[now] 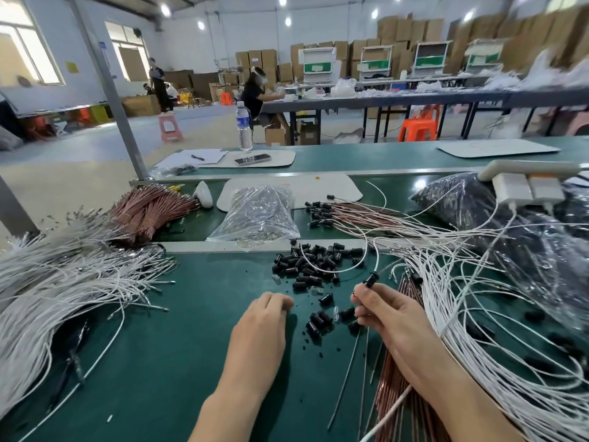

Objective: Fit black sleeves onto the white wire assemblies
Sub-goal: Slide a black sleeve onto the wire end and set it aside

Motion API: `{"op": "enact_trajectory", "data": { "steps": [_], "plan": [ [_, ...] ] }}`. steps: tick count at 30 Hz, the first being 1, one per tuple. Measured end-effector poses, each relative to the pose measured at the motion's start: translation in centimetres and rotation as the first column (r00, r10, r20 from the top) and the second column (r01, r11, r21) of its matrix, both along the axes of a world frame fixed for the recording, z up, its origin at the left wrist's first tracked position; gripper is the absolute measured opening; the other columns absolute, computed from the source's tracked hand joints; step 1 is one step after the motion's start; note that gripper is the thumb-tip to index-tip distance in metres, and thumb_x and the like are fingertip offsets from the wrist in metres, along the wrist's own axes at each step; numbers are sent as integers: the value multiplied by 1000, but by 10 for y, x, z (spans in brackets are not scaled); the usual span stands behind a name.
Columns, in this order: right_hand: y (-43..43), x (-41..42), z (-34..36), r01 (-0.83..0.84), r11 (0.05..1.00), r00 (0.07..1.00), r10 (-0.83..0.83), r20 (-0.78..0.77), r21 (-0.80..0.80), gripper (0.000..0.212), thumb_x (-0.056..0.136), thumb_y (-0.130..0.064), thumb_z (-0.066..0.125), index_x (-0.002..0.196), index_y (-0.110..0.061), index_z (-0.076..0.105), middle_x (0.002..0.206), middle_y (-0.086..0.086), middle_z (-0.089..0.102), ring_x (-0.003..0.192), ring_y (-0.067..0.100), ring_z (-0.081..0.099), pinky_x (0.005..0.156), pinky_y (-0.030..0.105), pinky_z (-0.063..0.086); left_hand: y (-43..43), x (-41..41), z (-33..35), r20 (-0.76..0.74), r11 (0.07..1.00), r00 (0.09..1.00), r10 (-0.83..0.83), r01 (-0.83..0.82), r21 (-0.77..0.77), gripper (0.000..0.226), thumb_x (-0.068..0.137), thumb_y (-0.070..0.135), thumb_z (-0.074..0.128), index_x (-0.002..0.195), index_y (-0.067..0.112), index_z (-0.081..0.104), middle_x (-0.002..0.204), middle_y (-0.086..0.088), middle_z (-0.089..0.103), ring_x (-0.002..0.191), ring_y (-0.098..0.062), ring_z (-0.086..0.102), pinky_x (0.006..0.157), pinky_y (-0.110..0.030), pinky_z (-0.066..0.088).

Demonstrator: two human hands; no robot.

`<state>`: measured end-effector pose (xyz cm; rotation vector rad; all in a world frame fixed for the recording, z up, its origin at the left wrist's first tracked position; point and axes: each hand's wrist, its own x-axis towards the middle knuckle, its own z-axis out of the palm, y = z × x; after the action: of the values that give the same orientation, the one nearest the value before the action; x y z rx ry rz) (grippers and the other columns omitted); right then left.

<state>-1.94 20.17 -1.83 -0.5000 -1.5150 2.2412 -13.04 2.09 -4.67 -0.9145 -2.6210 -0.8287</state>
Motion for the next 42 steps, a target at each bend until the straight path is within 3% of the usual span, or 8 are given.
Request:
{"op": "enact_trajectory", "data": {
  "steps": [3,8,12,16,20,28,32,42],
  "plan": [
    [1,-1,-1,0,997,1000,0,-7,-79,35,67,-29,82,92,-6,77,88,11,74,72,15,67,66,21,58,5,5,3,-73,998,996,-56,59,39,30,104,14,47,131,23,57,119,14,57,109,-4,50,95,-21,38],
    [4,-4,0,-16,977,1000,12,-18,-212,13,74,-18,78,82,-8,78,82,11,71,67,14,67,61,21,58,36,31,10,-24,916,982,-189,185,357,40,102,12,51,142,16,52,111,20,40,105,2,49,88,-8,39],
    [6,-7,0,-27,964,999,19,-34,-264,21,67,-23,82,81,-8,77,79,8,71,65,12,66,60,21,58,68,42,17,118,802,957,-266,151,578,28,103,7,49,122,22,64,114,14,53,103,-1,61,90,-15,50],
    [8,-10,-2,-36,955,998,22,-51,-293,19,63,-24,84,76,-11,79,76,8,71,62,11,66,58,21,58,75,45,22,346,679,868,-356,-14,734,25,101,9,58,101,32,67,98,8,72,95,-6,69,84,-20,55],
    [9,-13,-3,-20,955,999,9,-39,-296,19,61,-26,85,73,-13,79,76,8,71,59,10,65,55,20,56,65,41,23,439,613,785,-438,-97,784,25,93,21,66,113,36,71,101,13,75,98,-3,70,82,-12,51],
    [9,-15,-4,-34,948,999,29,-22,-315,19,62,-25,84,75,-11,80,75,8,70,59,11,65,55,21,57,66,37,24,542,474,615,-573,-291,831,16,75,17,75,90,16,80,88,-14,78,88,-24,76,76,-19,57],
    [7,-19,-5,-44,951,999,36,-30,-305,20,62,-27,84,73,-11,78,74,7,70,59,10,64,56,21,56,69,38,25,504,475,647,-572,-240,847,14,76,18,74,89,21,79,85,-15,76,79,-26,76,72,-22,59],
    [4,-22,-7,-38,944,999,24,-48,-328,22,66,-28,84,76,-10,76,74,7,69,62,11,65,59,21,57,69,43,26,453,463,704,-548,-196,864,23,74,21,75,96,28,76,96,-5,76,86,-21,75,75,-20,58]
  ]
}}
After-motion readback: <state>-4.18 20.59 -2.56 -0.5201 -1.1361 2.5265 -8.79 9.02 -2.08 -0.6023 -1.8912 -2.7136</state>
